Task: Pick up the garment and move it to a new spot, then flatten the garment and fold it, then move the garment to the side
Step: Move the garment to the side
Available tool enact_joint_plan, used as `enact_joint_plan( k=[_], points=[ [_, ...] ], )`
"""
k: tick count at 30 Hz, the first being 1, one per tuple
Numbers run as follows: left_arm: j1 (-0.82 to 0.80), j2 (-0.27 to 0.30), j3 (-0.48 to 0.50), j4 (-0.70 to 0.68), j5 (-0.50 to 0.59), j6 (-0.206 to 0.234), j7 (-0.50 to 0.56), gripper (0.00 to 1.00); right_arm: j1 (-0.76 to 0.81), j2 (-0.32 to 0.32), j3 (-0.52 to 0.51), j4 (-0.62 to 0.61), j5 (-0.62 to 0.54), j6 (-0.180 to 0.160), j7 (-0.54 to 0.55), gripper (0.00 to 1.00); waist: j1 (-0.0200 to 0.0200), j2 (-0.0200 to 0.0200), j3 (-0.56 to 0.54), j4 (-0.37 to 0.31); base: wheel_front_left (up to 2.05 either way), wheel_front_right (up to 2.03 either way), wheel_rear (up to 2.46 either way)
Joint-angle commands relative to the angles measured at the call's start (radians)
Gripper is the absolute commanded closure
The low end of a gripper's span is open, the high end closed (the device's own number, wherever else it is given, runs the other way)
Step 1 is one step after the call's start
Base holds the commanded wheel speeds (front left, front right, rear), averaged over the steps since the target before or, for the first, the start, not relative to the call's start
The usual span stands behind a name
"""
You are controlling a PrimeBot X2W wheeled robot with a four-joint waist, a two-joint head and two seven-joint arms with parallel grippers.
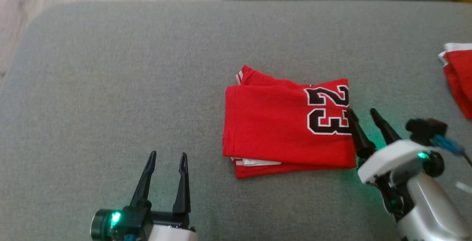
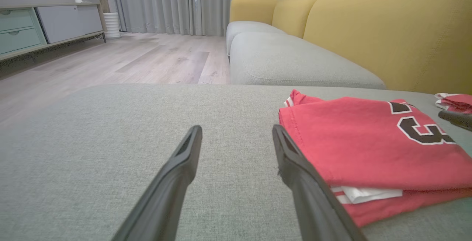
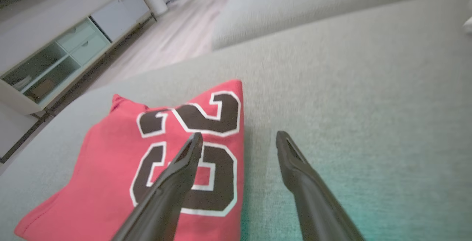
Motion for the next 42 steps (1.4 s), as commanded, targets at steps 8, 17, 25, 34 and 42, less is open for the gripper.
enact_joint_plan(
  k=[8, 17, 25, 34, 42],
  points=[
    [-0.078, -0.010, -0.002, -0.017, -0.001, 0.002, -0.010, 0.00, -0.122, -0.041, 0.105, 0.088, 0.157, -0.001, 0.167, 1.00, -0.0004, 0.0001, 0.071, 0.023, 0.00, 0.00, 0.00],
    [-0.092, -0.010, 0.004, -0.036, -0.037, 0.028, -0.010, 0.00, -0.210, -0.181, 0.060, 0.036, 0.155, -0.001, 0.118, 1.00, -0.0004, 0.0001, 0.125, -0.054, 0.00, 0.00, 0.00],
    [-0.167, -0.010, 0.001, -0.056, -0.004, 0.016, -0.010, 0.00, -0.313, -0.409, -0.061, -0.069, 0.116, -0.001, 0.191, 1.00, -0.0004, 0.0001, 0.227, -0.143, 0.00, 0.00, 0.00],
    [-0.262, -0.010, 0.018, -0.071, 0.044, -0.018, -0.010, 0.00, -0.384, -0.590, -0.203, -0.090, 0.047, -0.001, 0.235, 0.65, -0.0004, 0.0001, 0.333, -0.181, 0.00, 0.00, 0.00],
    [-0.279, -0.010, -0.008, -0.044, -0.033, -0.054, -0.010, 0.00, -0.330, -0.418, -0.233, -0.109, -0.163, -0.001, 0.124, 0.00, -0.0004, 0.0001, 0.264, -0.162, 0.00, 0.00, 0.00]
  ],
)
